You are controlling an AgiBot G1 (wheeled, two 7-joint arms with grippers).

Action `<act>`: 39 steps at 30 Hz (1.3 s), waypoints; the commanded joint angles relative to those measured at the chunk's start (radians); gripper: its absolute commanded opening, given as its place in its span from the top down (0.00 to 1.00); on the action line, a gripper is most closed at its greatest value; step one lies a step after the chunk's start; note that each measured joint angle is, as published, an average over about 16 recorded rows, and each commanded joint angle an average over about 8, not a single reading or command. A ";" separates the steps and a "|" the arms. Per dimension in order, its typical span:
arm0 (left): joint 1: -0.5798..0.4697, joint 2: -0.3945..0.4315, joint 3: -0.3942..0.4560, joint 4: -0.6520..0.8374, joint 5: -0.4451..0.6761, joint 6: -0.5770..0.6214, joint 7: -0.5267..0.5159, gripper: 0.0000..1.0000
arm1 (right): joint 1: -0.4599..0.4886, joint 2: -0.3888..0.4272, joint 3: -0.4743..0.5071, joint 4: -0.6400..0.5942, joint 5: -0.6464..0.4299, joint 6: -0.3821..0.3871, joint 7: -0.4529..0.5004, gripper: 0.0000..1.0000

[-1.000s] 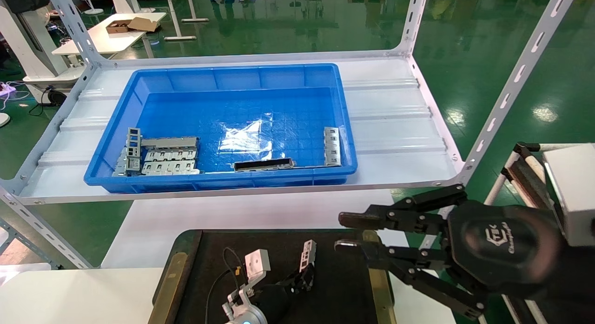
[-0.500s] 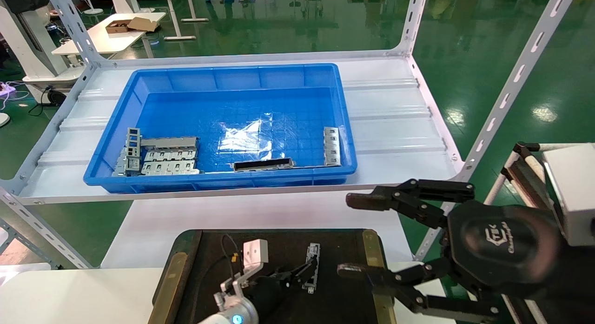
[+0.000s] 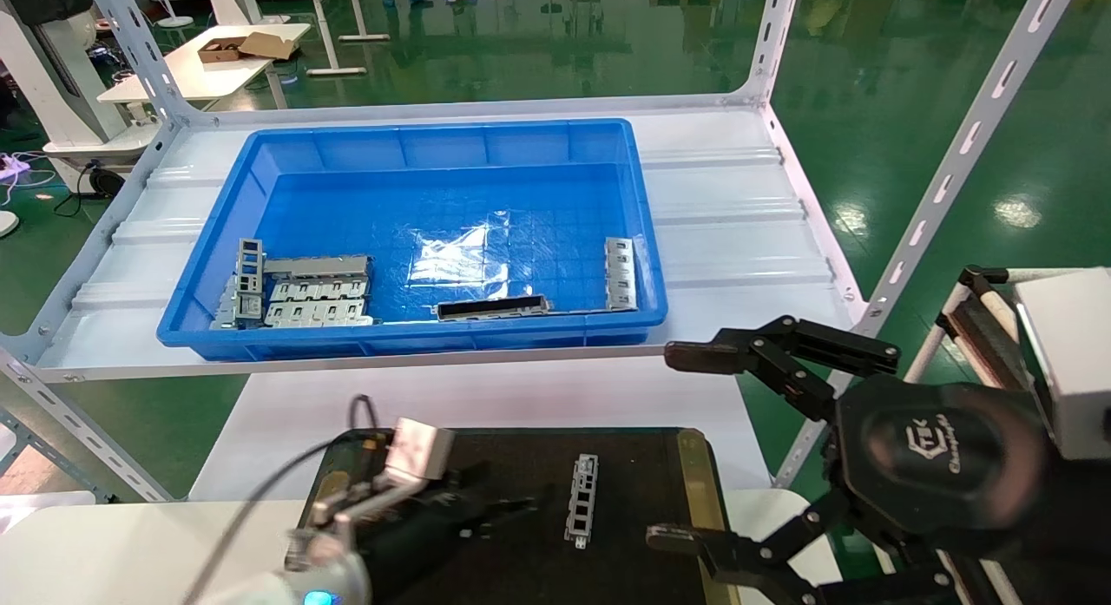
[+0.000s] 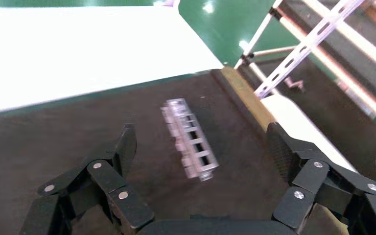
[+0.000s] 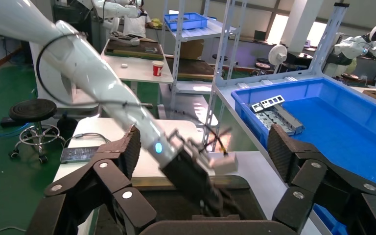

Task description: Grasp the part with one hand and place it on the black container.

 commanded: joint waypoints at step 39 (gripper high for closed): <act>0.076 -0.294 -0.621 0.031 -0.668 0.998 0.914 0.00 | 0.000 0.000 0.000 0.000 0.000 0.000 0.000 0.00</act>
